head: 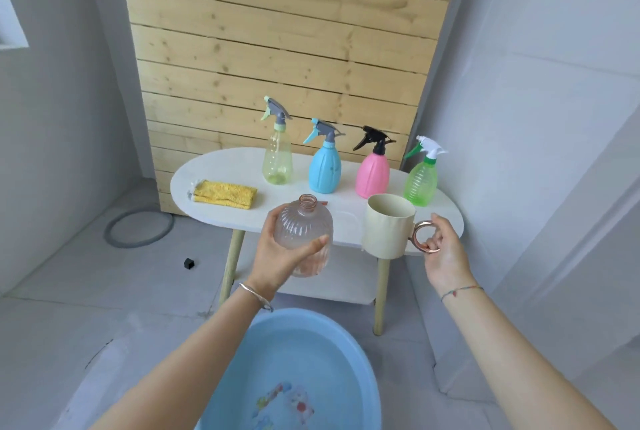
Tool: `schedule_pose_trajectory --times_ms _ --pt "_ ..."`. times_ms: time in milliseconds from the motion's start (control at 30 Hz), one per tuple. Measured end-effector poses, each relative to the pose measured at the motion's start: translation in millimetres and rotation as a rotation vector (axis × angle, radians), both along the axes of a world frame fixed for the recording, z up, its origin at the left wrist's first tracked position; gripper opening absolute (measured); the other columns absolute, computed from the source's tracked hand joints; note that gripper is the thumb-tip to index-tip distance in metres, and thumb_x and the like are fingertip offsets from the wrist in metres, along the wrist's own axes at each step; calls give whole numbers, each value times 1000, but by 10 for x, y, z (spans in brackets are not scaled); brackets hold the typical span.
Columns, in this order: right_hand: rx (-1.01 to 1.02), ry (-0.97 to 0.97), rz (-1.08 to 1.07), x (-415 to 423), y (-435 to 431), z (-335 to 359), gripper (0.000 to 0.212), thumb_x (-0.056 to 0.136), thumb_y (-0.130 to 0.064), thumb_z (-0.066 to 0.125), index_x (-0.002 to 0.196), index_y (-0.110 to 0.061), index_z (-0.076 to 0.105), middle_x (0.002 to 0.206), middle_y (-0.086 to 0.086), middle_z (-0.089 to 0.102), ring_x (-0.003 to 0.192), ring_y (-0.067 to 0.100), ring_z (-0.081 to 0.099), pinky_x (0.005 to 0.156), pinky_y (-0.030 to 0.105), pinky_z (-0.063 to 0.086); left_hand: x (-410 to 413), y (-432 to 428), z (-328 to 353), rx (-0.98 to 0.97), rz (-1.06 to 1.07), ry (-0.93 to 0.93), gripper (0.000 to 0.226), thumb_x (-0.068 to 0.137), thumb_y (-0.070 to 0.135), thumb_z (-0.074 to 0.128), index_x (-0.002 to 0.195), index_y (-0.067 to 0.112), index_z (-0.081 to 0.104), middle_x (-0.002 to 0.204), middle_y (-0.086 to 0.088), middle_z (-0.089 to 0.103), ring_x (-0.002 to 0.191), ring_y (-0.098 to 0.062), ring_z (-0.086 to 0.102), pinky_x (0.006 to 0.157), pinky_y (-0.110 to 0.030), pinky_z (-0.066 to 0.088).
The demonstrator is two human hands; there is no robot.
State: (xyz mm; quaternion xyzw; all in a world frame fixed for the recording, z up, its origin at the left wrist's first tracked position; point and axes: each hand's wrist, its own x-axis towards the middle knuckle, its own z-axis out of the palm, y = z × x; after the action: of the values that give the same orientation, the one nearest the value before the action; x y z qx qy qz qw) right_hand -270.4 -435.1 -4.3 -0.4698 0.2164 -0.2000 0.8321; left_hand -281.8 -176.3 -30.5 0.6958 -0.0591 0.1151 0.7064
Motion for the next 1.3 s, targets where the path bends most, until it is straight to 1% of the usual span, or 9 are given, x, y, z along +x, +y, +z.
schedule_pose_trajectory --times_ms 133,367,533,667,767,1000,1133,1200,1300 --pt "-2 72 -75 367 -291 6 37 84 -18 62 60 -22 35 40 -12 25 44 9 23 56 22 23 335 -163 124 -28 16 29 80 53 34 93 121 29 52 118 12 59 108 7 53 93 -15 43" --pt "-5 144 -137 945 -497 -132 35 83 -12 61 59 -19 36 53 -4 28 53 13 25 54 22 24 896 -390 96 15 -11 25 81 54 34 91 124 26 51 121 12 58 102 20 51 78 2 39" --pt "-10 141 -107 1226 -565 -310 35 86 -9 60 60 -18 38 60 -2 25 55 13 25 56 22 23 1154 -508 59 19 -10 29 92 41 54 83 123 26 52 120 12 59 110 9 53 82 -4 41" --pt "-22 157 -66 1329 -624 -486 37 85 -11 63 57 -18 40 45 -9 30 54 13 27 58 22 25 1258 -582 13 31 -14 14 90 43 51 84 122 24 53 118 11 59 104 14 52 81 1 39" --pt "-61 182 -40 1360 -669 -582 36 85 -15 64 58 -18 41 53 -4 32 56 13 29 62 23 26 1277 -612 -49 26 -11 24 80 50 39 86 121 25 53 118 11 59 100 19 51 78 3 38" --pt "-241 198 55 1335 -800 -673 20 87 -22 67 73 -12 58 71 3 53 72 17 50 82 31 40 1249 -607 -126 38 -31 21 85 44 52 84 119 27 54 117 10 61 111 0 56 92 -13 43" --pt "-484 172 9 1253 -745 -487 19 84 -26 71 93 -13 61 96 2 61 96 19 56 79 24 43 1249 -584 -100 32 -29 6 86 43 53 83 119 26 54 117 11 61 111 3 55 91 -12 41" --pt "-639 75 -52 1222 -645 -320 32 80 -25 75 105 -15 59 113 0 57 110 16 53 88 22 39 1254 -538 -80 34 -25 1 85 43 53 83 118 28 54 117 13 61 110 6 54 90 -10 41" --pt "-878 -128 -27 1221 -349 -32 37 77 -23 78 108 -17 59 113 -4 57 108 6 52 91 12 36 1283 -404 -57 28 -12 -8 82 43 52 84 117 32 54 118 12 61 113 0 55 96 -18 42"
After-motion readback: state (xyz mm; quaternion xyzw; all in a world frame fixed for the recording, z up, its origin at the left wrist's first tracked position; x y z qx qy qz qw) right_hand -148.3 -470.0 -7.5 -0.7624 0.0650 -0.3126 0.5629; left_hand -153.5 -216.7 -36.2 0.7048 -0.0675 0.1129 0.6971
